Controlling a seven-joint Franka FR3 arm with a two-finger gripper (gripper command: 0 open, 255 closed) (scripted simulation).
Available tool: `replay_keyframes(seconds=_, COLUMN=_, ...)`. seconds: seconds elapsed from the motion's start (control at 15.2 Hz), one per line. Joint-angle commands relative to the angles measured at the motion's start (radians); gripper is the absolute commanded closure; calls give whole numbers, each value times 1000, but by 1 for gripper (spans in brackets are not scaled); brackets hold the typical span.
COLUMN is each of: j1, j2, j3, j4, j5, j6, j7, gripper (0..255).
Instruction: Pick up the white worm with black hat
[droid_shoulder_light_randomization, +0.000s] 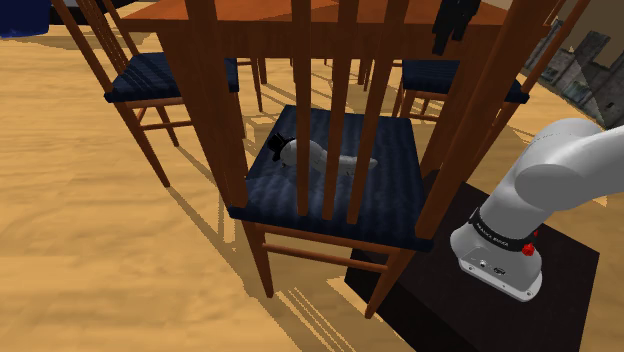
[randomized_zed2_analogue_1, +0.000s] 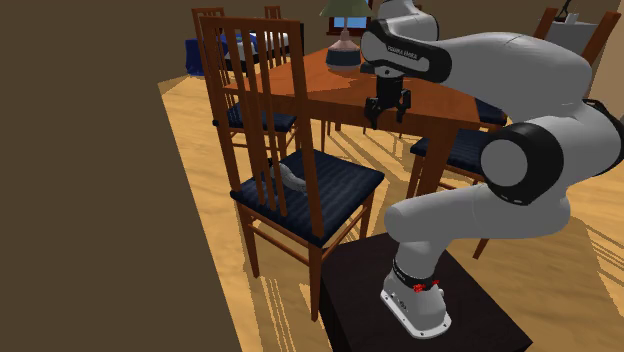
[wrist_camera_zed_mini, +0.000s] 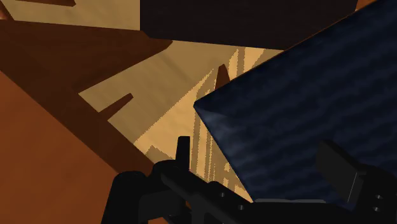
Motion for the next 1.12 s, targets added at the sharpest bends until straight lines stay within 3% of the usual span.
replay_keyframes(seconds=0.0, j1=0, j2=0, j3=0, j4=0, j5=0, j6=0, j7=0, gripper=0)
replay_keyframes(seconds=1.06, j1=156, j2=262, j3=192, j4=-25, j5=257, j6=225, j7=131, gripper=0)
